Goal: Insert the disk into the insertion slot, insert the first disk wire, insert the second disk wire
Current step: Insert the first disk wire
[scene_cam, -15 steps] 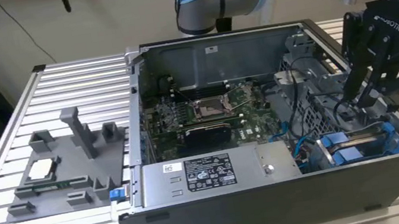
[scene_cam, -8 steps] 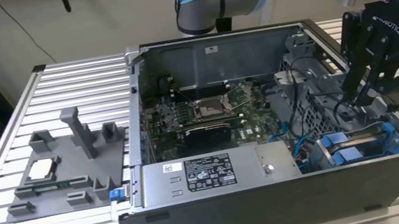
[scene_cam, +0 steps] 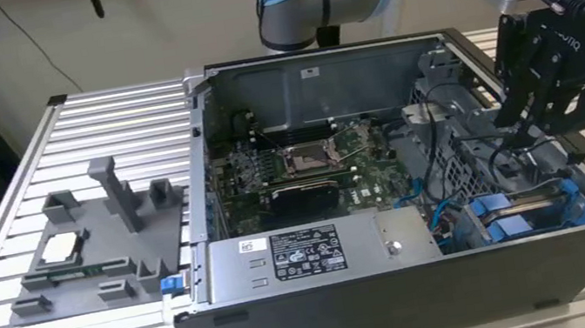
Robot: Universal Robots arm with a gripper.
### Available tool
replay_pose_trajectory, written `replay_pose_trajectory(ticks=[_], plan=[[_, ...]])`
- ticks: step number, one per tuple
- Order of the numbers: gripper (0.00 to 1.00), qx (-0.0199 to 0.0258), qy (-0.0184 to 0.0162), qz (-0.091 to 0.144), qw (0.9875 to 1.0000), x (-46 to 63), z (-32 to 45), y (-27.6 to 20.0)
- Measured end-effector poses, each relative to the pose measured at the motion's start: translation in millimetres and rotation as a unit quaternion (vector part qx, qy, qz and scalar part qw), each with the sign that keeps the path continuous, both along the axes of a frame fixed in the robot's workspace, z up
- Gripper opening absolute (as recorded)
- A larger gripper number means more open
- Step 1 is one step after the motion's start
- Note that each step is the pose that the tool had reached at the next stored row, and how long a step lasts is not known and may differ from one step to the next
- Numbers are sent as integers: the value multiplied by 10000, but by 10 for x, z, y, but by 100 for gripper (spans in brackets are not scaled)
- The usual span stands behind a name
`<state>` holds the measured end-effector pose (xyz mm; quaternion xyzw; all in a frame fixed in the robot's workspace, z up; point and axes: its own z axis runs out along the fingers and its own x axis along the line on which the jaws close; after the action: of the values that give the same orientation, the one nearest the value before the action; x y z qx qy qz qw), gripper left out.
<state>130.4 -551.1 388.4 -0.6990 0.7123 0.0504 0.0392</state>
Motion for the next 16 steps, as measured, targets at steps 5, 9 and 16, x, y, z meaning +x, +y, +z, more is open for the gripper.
replay_pose_trajectory(ticks=[5, 9, 16], plan=[[19, 120, 4, 2, 9999, 0, -2, -1], [19, 120, 7, 3, 9999, 0, -3, -2], [18, 111, 12, 19, 9999, 0, -25, -6]])
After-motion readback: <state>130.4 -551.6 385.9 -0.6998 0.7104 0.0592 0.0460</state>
